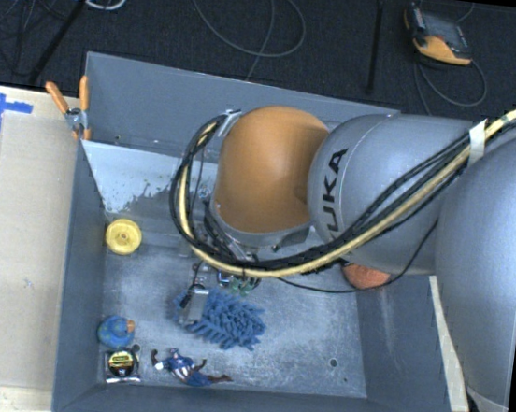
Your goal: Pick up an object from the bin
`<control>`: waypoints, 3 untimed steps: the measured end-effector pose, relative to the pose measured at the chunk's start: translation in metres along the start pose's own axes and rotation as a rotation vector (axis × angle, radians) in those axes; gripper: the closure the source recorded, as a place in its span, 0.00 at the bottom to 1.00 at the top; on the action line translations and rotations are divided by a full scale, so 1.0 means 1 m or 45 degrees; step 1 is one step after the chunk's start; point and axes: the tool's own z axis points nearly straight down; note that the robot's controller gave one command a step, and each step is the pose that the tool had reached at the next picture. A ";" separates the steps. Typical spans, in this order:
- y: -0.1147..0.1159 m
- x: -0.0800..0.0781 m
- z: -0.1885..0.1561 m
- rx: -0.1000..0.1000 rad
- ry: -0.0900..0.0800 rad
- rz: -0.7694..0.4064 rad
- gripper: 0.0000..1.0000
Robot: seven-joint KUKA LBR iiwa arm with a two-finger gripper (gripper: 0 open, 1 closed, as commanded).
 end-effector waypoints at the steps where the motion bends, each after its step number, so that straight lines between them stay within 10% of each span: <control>1: -0.001 -0.001 -0.005 -0.001 -0.008 0.005 0.00; 2: -0.023 0.016 0.012 -0.005 -0.018 -0.152 0.00; 3: -0.050 -0.049 0.085 0.000 -0.011 -0.528 1.00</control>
Offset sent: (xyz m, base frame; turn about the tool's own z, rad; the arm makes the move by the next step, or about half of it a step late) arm -0.0467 -0.0758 -0.0467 -0.2949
